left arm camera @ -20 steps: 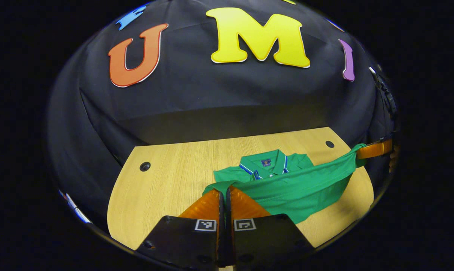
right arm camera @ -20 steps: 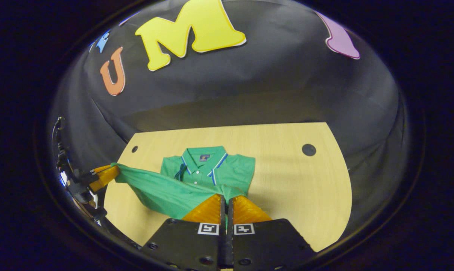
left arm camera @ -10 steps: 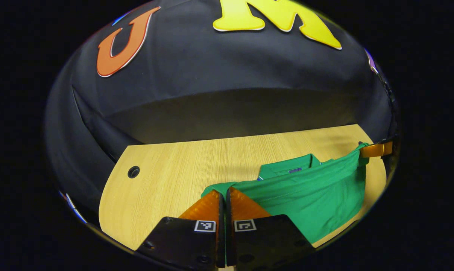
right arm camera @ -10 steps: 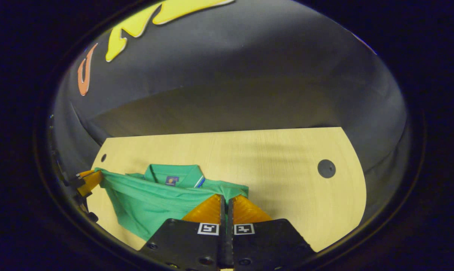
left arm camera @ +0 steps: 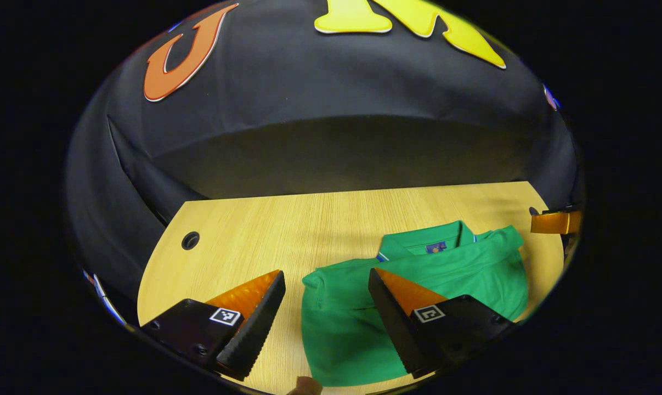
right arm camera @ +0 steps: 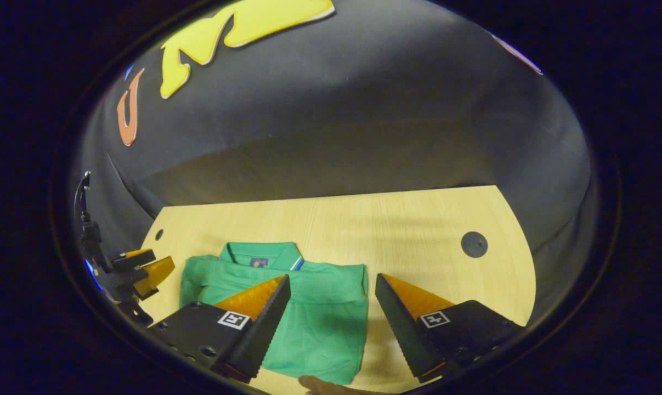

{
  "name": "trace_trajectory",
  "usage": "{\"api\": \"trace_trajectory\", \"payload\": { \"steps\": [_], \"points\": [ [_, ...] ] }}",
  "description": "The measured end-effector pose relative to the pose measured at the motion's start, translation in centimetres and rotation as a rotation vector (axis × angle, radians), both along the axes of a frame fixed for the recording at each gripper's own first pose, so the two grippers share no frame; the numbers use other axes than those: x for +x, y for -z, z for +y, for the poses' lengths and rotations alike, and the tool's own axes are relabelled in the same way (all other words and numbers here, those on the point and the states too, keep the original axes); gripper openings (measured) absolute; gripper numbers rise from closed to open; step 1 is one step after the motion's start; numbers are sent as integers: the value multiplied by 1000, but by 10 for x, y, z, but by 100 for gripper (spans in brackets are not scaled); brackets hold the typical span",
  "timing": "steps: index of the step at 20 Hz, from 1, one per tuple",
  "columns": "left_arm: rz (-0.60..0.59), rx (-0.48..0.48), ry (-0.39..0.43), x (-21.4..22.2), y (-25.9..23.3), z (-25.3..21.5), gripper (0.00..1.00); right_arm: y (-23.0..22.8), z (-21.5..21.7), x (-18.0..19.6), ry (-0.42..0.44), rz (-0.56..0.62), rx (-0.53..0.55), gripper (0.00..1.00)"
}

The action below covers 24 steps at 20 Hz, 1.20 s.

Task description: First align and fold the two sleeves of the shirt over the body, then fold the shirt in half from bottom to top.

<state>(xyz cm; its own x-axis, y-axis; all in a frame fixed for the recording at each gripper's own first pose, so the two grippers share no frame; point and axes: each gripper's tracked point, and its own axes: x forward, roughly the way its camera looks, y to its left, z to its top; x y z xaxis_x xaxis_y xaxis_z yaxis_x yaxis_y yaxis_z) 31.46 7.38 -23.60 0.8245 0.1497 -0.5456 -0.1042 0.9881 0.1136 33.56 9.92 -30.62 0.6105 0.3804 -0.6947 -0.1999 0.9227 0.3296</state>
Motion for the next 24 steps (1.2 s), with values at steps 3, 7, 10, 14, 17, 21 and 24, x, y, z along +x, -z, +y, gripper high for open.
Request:
{"api": "trace_trajectory", "payload": {
  "steps": [3, 7, 10, 14, 17, 21, 24],
  "points": [
    [-75, -4, 10, -17, -43, -11, 98, -42, -10, -16, 30, -65, -13, 96],
    [-170, -52, 38, -56, -103, -31, 99, -120, -21, -49, 81, -205, -29, 96],
    [-254, 4, 48, -88, -151, -34, 99, -190, -31, -79, 122, -359, -12, 96],
    [-363, -16, 63, -145, -206, -35, 98, -278, -60, -127, 191, -609, -26, 95],
    [-424, -32, 36, -182, -236, -20, 98, -332, -76, -173, 191, -758, -65, 95],
    [-456, -26, 8, -233, -264, -9, 98, -350, -86, -232, 186, -798, -116, 96],
    [-486, -12, 2, -268, -279, -12, 98, -344, -88, -268, 183, -789, -148, 96]
  ]
}}
